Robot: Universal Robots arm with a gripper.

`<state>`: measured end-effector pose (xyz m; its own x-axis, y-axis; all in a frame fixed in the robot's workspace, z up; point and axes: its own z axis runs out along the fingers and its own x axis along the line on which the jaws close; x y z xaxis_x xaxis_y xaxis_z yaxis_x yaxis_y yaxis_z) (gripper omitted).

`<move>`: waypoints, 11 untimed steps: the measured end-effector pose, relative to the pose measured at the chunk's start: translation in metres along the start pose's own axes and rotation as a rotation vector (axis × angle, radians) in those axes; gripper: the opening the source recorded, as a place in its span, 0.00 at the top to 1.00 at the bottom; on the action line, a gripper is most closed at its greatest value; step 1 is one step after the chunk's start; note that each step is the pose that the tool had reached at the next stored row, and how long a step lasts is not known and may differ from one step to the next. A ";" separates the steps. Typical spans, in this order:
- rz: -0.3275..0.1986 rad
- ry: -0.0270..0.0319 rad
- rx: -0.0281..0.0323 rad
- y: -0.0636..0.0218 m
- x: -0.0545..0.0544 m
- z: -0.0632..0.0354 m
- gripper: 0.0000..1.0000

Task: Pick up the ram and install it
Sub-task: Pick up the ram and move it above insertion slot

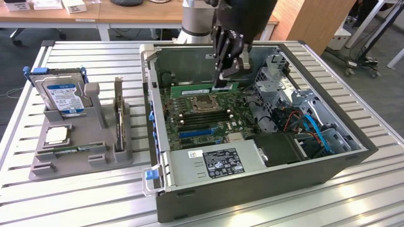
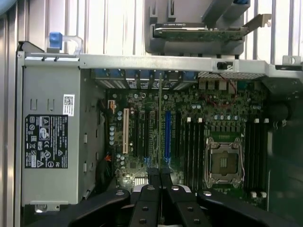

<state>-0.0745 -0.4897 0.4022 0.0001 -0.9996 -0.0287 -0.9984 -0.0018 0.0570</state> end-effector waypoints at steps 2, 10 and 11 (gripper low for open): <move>0.000 0.0000 0.0000 -0.0071 0.000 -0.0004 0.89; 0.000 0.0001 0.0000 -0.0355 0.000 -0.0020 0.89; 0.000 0.0000 0.0000 -0.0392 0.000 -0.0022 0.89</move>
<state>-0.0353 -0.4897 0.4022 0.0002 -0.9996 -0.0286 -0.9984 -0.0018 0.0570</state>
